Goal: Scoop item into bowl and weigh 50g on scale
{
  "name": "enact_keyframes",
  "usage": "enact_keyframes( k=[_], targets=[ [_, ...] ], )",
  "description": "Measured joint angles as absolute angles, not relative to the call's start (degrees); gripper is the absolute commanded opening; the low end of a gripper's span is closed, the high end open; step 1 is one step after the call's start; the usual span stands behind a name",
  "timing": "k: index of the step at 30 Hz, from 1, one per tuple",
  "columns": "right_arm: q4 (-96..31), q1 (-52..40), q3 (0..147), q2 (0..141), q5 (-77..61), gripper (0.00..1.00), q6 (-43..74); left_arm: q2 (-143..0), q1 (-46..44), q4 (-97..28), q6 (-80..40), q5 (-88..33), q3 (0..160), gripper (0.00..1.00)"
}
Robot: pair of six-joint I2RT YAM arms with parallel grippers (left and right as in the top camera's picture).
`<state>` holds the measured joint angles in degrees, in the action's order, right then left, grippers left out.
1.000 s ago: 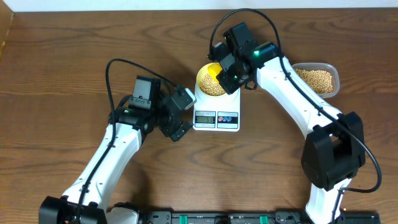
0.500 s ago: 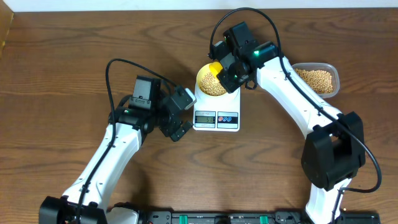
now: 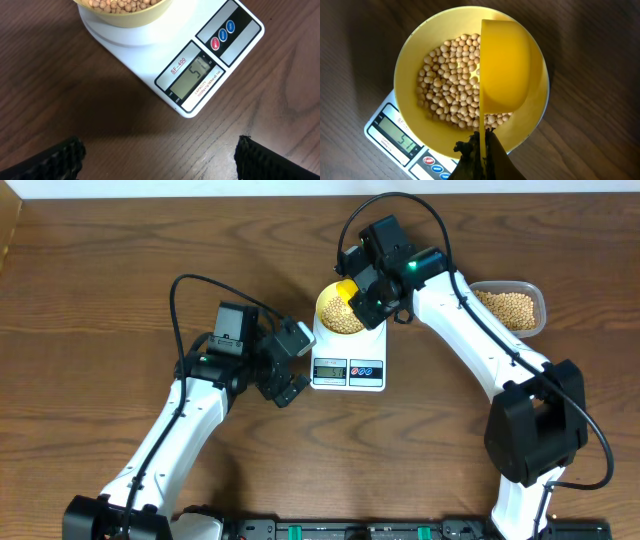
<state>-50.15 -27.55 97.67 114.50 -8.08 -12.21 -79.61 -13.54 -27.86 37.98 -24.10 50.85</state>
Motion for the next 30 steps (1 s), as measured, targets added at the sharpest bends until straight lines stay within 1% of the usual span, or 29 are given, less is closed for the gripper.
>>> enact_keyframes(
  k=[30],
  targets=[
    [-49.82,-28.42,95.70,114.63,-6.37,0.01,-12.60,-79.61,-13.54,-27.86,37.98,-24.10,50.85,0.98]
  ],
)
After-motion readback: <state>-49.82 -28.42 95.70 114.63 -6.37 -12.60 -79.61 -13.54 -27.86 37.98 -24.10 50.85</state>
